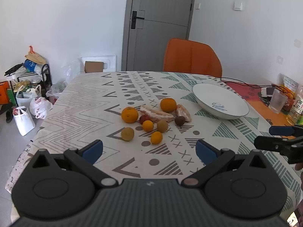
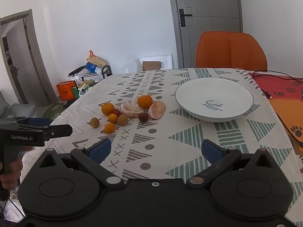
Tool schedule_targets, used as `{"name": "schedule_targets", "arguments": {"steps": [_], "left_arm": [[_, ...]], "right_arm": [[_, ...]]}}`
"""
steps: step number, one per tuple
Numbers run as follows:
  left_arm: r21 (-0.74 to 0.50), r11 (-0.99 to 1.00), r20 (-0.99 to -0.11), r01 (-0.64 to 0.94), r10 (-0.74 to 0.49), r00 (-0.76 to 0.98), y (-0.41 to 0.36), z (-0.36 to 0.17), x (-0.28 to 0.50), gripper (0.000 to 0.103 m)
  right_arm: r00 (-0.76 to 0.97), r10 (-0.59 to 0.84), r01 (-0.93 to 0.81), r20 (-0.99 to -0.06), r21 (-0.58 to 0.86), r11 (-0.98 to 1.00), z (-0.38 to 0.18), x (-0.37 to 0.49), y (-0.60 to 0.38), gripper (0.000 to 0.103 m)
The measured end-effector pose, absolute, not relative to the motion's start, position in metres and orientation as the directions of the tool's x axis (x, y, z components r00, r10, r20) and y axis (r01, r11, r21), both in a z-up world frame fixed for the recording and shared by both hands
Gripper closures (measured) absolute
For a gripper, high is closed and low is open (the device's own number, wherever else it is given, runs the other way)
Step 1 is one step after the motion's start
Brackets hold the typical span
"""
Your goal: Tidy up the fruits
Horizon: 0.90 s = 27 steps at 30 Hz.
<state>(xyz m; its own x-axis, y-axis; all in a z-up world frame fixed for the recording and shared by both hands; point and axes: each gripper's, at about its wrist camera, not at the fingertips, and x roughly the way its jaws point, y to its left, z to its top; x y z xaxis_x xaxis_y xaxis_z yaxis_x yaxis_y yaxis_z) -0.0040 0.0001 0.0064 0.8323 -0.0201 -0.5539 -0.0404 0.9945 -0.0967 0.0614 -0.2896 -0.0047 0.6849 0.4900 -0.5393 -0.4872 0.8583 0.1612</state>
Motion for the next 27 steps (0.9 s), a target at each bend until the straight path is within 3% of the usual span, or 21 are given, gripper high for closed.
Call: {"name": "schedule_targets", "arguments": {"steps": [27], "left_arm": [[-0.115, 0.993, -0.535, -0.018, -0.047, 0.844, -0.0026, 0.0049, -0.0044, 0.0]], "right_arm": [[0.682, 0.491, -0.488, -0.543, 0.163, 0.858, -0.0081, 0.0624, -0.2901, 0.0]]}}
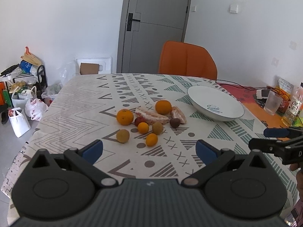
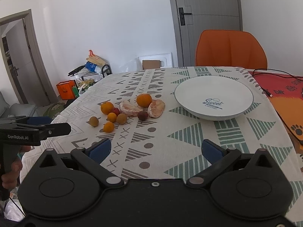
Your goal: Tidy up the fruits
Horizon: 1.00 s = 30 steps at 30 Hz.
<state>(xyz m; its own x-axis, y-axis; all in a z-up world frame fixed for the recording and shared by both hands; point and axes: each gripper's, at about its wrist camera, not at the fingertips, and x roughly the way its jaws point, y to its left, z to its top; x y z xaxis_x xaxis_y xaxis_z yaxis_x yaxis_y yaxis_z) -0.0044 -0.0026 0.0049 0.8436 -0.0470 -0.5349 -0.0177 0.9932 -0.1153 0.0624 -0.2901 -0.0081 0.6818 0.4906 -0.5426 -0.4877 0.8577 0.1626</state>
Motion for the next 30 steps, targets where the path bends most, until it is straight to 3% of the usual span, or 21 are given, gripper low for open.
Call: {"name": "schedule_targets", "arguments": {"steps": [30], "left_arm": [[-0.092, 0.995, -0.519, -0.032, -0.021, 0.854, 0.0008, -0.0006, -0.006, 0.0]], "right_arm": [[0.711, 0.467, -0.477, -0.526, 0.127, 0.87, -0.012, 0.0604, -0.2892, 0.0]]}}
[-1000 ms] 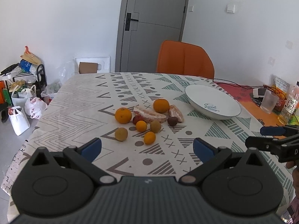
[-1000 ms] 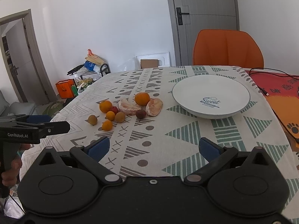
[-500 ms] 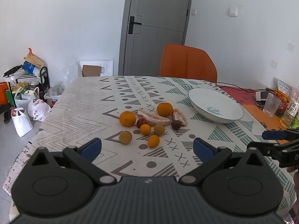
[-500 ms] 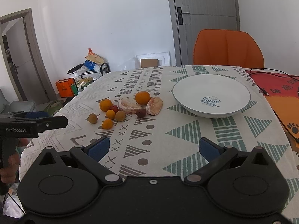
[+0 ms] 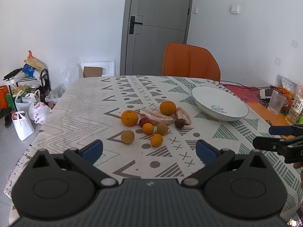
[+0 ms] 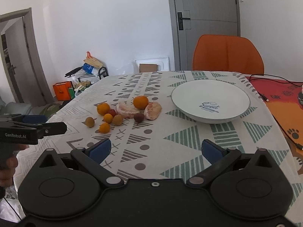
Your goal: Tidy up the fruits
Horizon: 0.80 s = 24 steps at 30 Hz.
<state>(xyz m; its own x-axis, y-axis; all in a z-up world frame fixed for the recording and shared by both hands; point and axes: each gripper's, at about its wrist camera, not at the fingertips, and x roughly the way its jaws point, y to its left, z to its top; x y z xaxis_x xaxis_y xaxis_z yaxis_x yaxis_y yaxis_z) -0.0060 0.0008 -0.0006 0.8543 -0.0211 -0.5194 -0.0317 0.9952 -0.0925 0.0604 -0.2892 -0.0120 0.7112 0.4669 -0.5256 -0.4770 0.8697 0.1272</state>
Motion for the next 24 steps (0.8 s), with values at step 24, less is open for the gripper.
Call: {"name": "schedule_targets", "arguments": {"steps": [24], "left_arm": [[-0.112, 0.993, -0.536, -0.031, -0.034, 0.843, 0.015, -0.017, 0.033, 0.002]], "right_arm": [[0.66, 0.527, -0.531, -0.536, 0.163, 0.831, -0.033, 0.092, -0.266, 0.001]]}}
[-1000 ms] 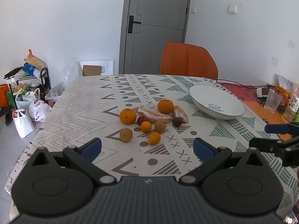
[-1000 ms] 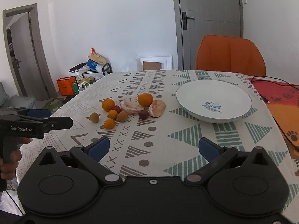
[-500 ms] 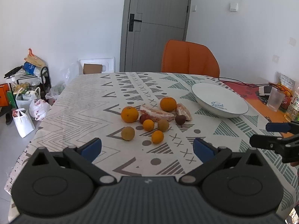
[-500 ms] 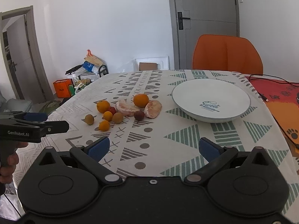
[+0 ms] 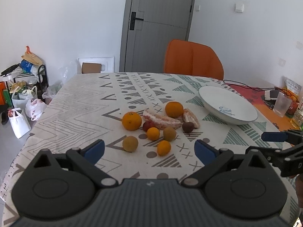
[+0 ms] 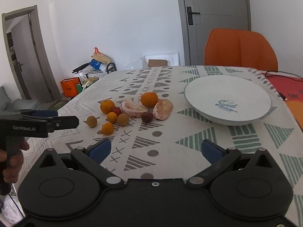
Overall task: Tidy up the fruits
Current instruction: 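Grasp the yellow-brown round fruit with the left tool while the right tool grasps a small orange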
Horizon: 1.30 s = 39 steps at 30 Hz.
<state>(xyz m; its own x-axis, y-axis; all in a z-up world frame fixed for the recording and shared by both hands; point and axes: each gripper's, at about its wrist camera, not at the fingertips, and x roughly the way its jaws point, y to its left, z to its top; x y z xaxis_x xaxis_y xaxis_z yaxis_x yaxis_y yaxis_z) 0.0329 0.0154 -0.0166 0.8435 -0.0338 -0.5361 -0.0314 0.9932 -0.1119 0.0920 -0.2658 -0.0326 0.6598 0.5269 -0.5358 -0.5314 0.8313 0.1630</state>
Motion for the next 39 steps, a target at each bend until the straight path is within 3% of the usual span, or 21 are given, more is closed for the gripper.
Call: {"name": "schedule_targets", "arguments": {"steps": [9, 21, 25, 28, 39], "left_arm": [[-0.117, 0.991, -0.56, -0.071, -0.007, 0.828, 0.027, -0.034, 0.053, 0.022], [-0.146, 0.986, -0.589, -0.086, -0.016, 0.808, 0.041, -0.051, 0.078, 0.048], [-0.154, 0.984, -0.609, -0.089, -0.024, 0.793, 0.043, -0.059, 0.086, 0.062], [-0.145, 0.985, -0.604, -0.094, -0.013, 0.797, 0.045, -0.06, 0.086, 0.08], [-0.2, 0.971, -0.603, -0.13, -0.017, 0.797, 0.07, -0.056, 0.07, 0.08]], "right_arm": [[0.624, 0.556, -0.54, -0.549, 0.212, 0.815, -0.044, 0.112, -0.252, 0.013], [0.559, 0.613, -0.591, -0.559, 0.25, 0.767, -0.054, 0.134, -0.221, 0.035], [0.536, 0.626, -0.604, -0.567, 0.261, 0.753, -0.057, 0.139, -0.208, 0.039], [0.521, 0.638, -0.616, -0.567, 0.267, 0.741, -0.058, 0.139, -0.199, 0.039], [0.496, 0.638, -0.634, -0.589, 0.257, 0.73, -0.064, 0.14, -0.156, 0.048]]}}
